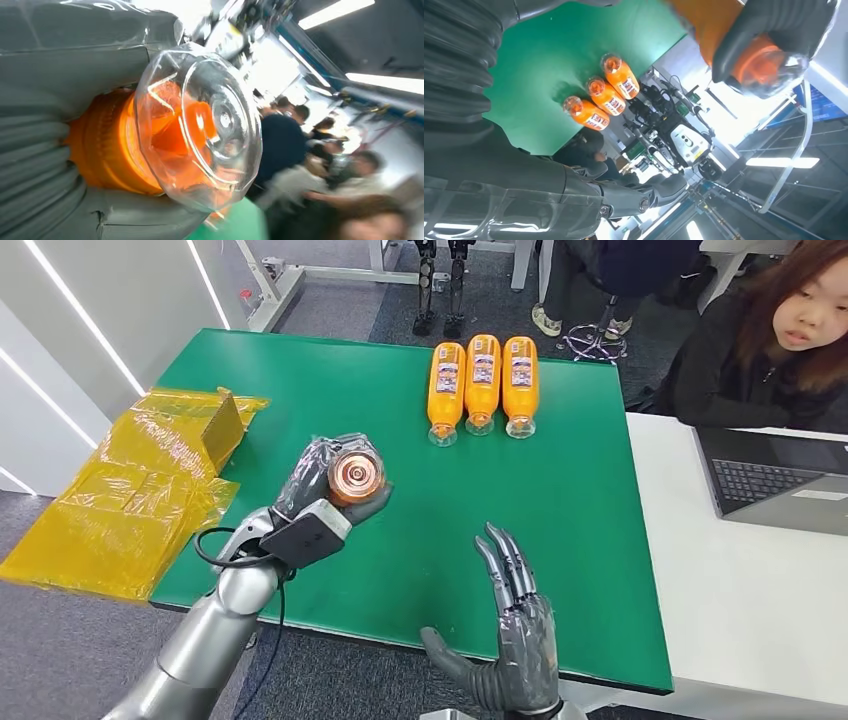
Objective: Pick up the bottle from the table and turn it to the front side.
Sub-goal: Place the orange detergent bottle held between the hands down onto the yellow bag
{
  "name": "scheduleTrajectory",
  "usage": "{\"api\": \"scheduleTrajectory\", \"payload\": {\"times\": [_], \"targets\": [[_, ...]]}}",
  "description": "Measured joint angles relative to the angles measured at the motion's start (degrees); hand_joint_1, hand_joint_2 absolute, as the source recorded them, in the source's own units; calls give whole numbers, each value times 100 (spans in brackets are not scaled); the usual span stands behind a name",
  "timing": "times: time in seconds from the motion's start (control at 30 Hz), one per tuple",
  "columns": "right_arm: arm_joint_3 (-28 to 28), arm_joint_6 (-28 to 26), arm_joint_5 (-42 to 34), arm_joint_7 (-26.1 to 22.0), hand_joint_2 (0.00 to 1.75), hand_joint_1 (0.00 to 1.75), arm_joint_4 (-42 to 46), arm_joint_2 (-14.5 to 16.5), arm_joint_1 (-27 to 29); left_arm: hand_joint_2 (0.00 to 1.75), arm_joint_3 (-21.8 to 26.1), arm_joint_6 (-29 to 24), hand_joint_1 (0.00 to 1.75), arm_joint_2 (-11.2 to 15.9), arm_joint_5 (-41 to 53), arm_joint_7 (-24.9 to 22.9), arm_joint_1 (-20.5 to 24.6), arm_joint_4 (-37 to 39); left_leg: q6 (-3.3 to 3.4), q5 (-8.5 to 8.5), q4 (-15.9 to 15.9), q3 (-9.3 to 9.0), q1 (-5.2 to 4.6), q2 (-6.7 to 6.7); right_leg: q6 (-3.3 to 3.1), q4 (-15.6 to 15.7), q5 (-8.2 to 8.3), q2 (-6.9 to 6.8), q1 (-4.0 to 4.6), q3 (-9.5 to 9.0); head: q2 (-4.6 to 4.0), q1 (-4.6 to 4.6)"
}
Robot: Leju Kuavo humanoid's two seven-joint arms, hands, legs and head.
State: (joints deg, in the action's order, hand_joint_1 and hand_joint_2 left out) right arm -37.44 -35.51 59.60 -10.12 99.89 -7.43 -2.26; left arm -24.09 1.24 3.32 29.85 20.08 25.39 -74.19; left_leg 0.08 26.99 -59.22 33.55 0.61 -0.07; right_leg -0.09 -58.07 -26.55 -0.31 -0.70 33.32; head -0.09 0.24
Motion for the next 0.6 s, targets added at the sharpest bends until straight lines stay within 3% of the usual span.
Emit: {"api": "scheduleTrajectory", "payload": {"times": [0.23, 0.4, 0.6], "targets": [[-60, -50, -92, 8, 175, 0, -134, -2, -139, 175, -101, -220, 175, 228, 970, -159, 662, 789, -2, -1, -1, 2, -1, -1, 0, 0, 0, 0, -1, 3, 0, 1], [-62, -58, -208, -7, 175, 0, -181, -2, -157, 175, -554, -753, 175, 369, 2470, -464, 1280, 1812, -2, -1, -1, 3, -1, 5, -1, 0, 1, 7, -1, 5, 0, 0], [-62, 2, -265, -37, 175, 0, -229, -3, -159, 175, -1039, -833, 175, 478, 3401, -828, 1748, 3069, -2, -1, 0, 2, 0, 11, -3, -3, 3, 17, 0, 8, 0, 1]]}}
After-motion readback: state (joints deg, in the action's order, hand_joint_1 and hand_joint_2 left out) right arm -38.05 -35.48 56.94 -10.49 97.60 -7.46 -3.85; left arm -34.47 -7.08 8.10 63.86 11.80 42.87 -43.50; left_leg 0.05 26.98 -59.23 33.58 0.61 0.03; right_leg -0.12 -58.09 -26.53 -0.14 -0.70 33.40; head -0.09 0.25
